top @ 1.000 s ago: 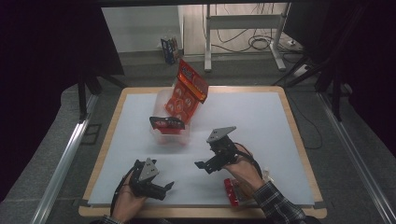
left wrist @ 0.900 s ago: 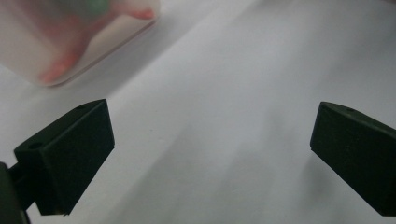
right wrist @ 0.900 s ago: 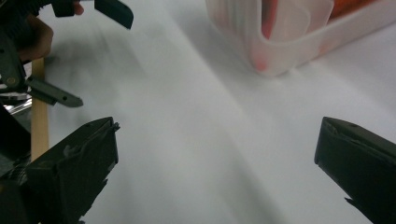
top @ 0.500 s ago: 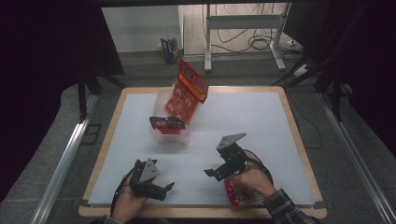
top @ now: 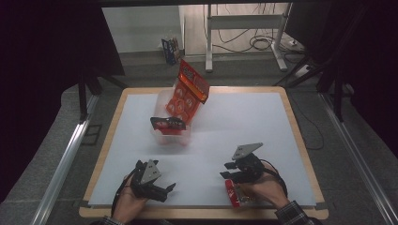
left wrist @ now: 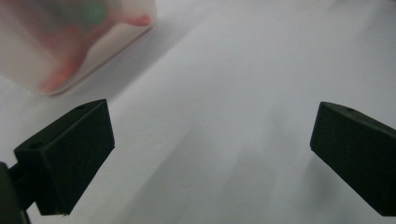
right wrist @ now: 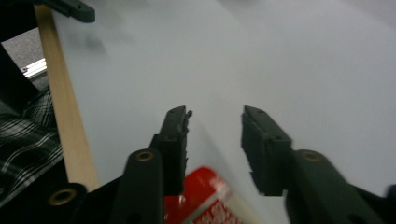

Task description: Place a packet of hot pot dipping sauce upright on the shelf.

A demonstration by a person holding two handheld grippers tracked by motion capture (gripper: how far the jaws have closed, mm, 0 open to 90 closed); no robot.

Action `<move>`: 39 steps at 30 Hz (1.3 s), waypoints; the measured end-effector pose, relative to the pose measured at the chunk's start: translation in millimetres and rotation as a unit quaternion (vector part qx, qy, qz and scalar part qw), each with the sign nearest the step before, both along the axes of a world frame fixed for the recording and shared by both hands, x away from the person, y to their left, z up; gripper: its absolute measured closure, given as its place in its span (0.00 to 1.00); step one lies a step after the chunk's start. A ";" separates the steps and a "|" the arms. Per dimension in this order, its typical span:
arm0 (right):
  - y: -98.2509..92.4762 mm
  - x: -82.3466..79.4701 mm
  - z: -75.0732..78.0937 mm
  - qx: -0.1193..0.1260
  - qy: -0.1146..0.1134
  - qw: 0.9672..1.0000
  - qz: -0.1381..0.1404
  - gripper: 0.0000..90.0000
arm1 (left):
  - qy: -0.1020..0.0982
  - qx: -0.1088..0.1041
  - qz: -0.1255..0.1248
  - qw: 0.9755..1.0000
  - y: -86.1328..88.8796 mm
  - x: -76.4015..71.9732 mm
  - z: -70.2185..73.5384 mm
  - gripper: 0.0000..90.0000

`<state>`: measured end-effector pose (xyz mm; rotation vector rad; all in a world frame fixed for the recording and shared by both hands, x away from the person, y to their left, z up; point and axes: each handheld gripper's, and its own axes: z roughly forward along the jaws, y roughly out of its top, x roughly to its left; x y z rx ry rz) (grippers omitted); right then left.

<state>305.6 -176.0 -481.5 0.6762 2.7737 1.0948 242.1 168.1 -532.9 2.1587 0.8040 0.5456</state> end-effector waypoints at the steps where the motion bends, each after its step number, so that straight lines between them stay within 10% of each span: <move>1: -3.6 -1.6 -0.5 0.000 0.004 1.000 -0.001 0.72 | 0.000 0.000 -0.001 1.000 0.0 0.0 0.0 0.00; 9: -28.0 -18.2 -0.7 -0.008 0.004 1.000 -0.007 0.98 | -0.001 0.006 -0.002 1.000 -1.3 0.1 -0.2 0.00; 27: -81.7 -61.0 -21.7 -0.057 0.033 0.997 -0.045 0.99 | -0.006 0.015 -0.001 1.000 -4.1 0.0 -0.3 0.00; 39: -65.8 -45.9 -27.1 -0.086 0.004 0.994 -0.065 0.99 | -0.008 0.018 -0.002 1.000 -4.7 0.1 -0.5 0.00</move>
